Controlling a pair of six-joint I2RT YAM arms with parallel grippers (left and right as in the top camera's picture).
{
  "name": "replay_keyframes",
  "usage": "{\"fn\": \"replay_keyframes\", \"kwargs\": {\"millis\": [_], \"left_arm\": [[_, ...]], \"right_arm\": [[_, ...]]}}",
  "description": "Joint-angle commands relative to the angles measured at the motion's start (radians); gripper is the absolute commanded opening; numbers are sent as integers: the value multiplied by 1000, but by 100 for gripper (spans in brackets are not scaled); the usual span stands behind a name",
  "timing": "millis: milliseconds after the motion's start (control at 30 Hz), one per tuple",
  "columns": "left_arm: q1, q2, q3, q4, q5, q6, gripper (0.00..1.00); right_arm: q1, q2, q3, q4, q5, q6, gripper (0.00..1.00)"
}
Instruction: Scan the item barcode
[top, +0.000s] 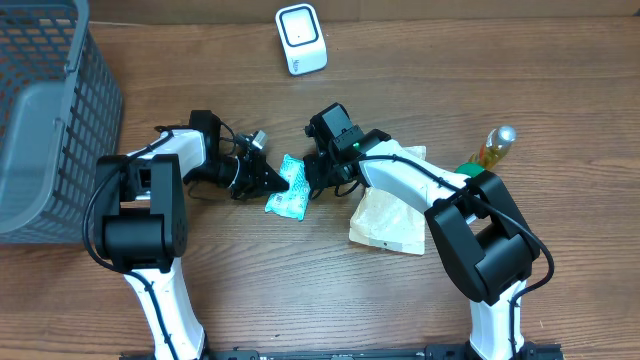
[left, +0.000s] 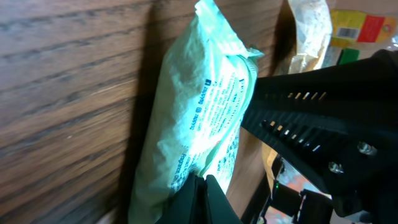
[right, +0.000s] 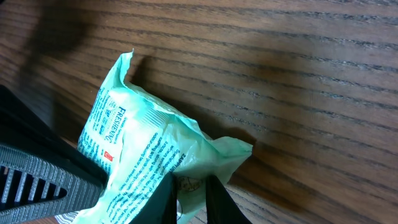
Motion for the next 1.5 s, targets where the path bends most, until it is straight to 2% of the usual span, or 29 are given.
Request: {"fn": "replay_keyframes", "kwargs": {"millis": [0,367,733,867,1033,1200,1300,1467], "left_arm": [[13,-11,-3,4,-151,-32,4],[126,-11,-3,4,-175,-31,4],[126,-11,-2,-47,-214,-26,4],[129,-12,17,-103,-235,-19,4],[129,-19,110,-255,-234,34,4],[121,-21,185,-402,-117,119,4],[106,-21,185,-436,-101,146,4],[64,-21,163,-428,-119,159,4]], "right_arm": [[0,5,-29,-2,23,-1,13],[0,5,-29,-2,23,-1,13],[0,5,-29,-2,23,-1,13],[0,5,-29,-2,23,-1,13],[0,5,-29,-2,23,-1,13],[0,5,-29,0,23,-1,13],[0,5,-29,6,23,-1,15],[0,5,-29,14,22,-1,22]]}}
